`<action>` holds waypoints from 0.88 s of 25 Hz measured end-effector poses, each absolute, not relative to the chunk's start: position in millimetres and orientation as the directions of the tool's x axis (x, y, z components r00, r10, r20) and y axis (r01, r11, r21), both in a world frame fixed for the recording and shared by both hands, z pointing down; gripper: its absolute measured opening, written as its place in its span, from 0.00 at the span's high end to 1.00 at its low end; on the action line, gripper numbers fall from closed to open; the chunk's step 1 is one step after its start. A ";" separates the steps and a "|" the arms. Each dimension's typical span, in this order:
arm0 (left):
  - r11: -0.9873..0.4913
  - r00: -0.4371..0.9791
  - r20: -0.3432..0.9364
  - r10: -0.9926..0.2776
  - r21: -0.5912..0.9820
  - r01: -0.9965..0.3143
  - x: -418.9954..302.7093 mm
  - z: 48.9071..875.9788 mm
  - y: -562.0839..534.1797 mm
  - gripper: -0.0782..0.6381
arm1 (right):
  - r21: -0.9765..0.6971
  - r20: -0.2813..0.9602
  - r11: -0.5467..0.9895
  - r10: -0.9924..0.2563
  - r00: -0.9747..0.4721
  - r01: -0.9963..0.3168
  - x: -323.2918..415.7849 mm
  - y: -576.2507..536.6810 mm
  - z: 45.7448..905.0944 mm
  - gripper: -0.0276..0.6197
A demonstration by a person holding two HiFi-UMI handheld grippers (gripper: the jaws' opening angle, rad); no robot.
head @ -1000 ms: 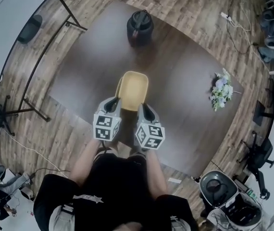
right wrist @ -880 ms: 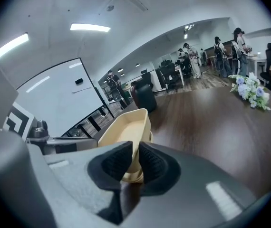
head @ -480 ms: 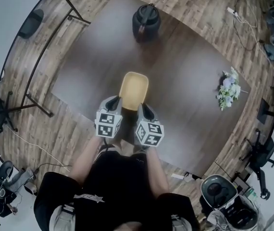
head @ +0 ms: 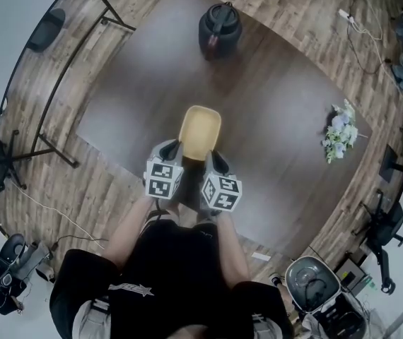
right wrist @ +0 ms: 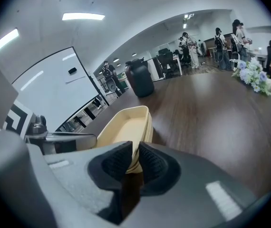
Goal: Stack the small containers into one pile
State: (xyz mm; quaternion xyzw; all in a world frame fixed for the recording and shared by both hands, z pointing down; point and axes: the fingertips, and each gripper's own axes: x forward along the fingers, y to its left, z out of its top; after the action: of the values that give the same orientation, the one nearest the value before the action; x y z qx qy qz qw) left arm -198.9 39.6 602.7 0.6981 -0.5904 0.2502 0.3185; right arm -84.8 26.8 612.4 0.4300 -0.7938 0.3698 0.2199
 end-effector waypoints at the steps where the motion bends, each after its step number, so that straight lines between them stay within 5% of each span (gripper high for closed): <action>1: -0.100 0.179 0.726 -0.664 0.151 -0.983 -198.9 603.4 40.6 0.84 | -0.394 0.668 0.360 -0.519 -0.533 -0.845 -84.5 27.3 613.0 0.88; 4: -0.097 0.202 0.718 -0.666 0.184 -0.978 -199.6 602.4 43.2 0.80 | -0.389 0.667 0.389 -0.506 -0.546 -0.835 -89.2 30.5 613.5 0.84; 8: -0.100 0.241 0.710 -0.662 0.235 -0.967 -196.1 604.5 44.1 0.47 | -0.387 0.670 0.402 -0.496 -0.553 -0.830 -92.9 33.8 619.2 0.61; 22: -0.156 0.252 0.643 -0.723 0.204 -0.966 -190.9 554.8 32.0 0.45 | -0.285 0.611 0.481 -0.575 -0.544 -0.829 -71.0 15.8 570.5 0.61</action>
State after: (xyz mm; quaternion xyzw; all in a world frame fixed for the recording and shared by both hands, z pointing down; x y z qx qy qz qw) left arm -190.9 32.0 554.8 0.7326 -0.5766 0.2032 0.2991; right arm -71.0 15.8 570.5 0.4224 -0.8312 0.2846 0.2229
